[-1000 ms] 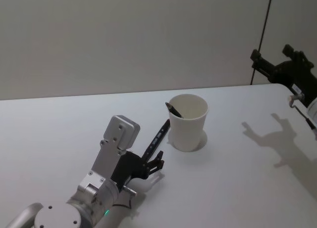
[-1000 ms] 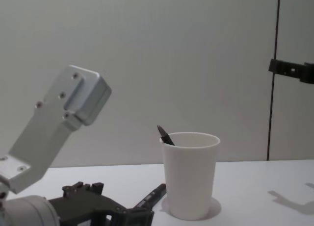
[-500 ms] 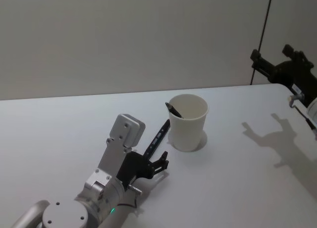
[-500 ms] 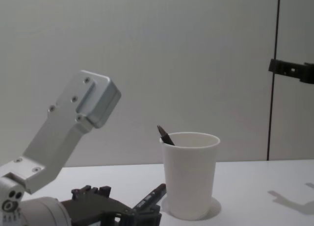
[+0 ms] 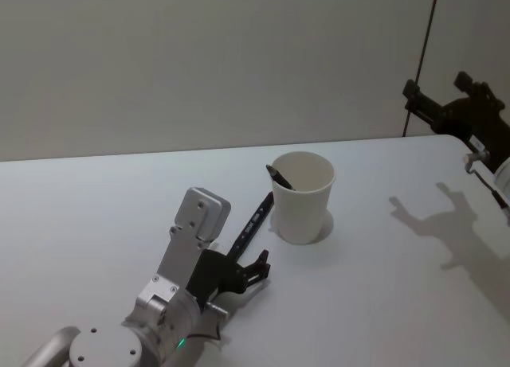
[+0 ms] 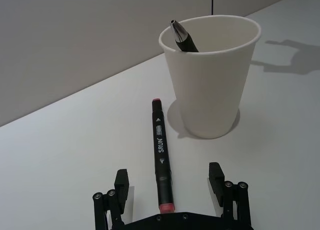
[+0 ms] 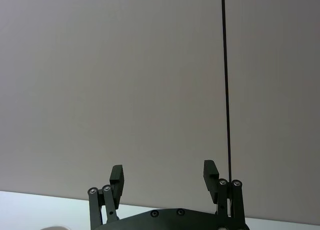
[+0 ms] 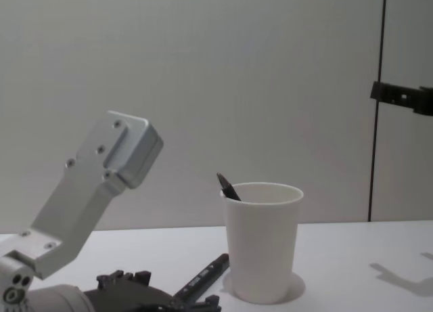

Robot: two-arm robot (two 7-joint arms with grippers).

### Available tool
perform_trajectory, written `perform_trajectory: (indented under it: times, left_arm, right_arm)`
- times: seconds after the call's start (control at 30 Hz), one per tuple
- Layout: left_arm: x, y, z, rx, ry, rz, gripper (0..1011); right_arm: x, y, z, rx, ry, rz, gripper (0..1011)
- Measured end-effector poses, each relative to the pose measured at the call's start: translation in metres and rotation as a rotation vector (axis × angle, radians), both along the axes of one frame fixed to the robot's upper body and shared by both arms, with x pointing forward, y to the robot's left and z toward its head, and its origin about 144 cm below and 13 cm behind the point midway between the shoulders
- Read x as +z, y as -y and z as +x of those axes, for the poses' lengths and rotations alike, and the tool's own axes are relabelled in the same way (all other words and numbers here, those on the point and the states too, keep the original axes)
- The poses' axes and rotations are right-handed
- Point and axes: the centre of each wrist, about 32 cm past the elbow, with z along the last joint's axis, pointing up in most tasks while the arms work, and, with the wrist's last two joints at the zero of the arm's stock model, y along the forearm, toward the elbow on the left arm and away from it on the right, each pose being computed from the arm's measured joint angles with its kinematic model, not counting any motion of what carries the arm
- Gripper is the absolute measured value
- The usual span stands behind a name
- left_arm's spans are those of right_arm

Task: Place the pen into the pen holder.

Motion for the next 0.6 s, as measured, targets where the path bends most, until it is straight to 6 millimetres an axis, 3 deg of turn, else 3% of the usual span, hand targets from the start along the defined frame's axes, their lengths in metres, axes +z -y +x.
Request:
perform_trajectory:
  times: [0.6]
  left_arm:
    - [-0.0093,0.0001,-0.0008,0.007,-0.012,-0.009,1001]
  right_arm:
    - [0.0,0.0,0.0,0.0,0.0,0.0,1001]
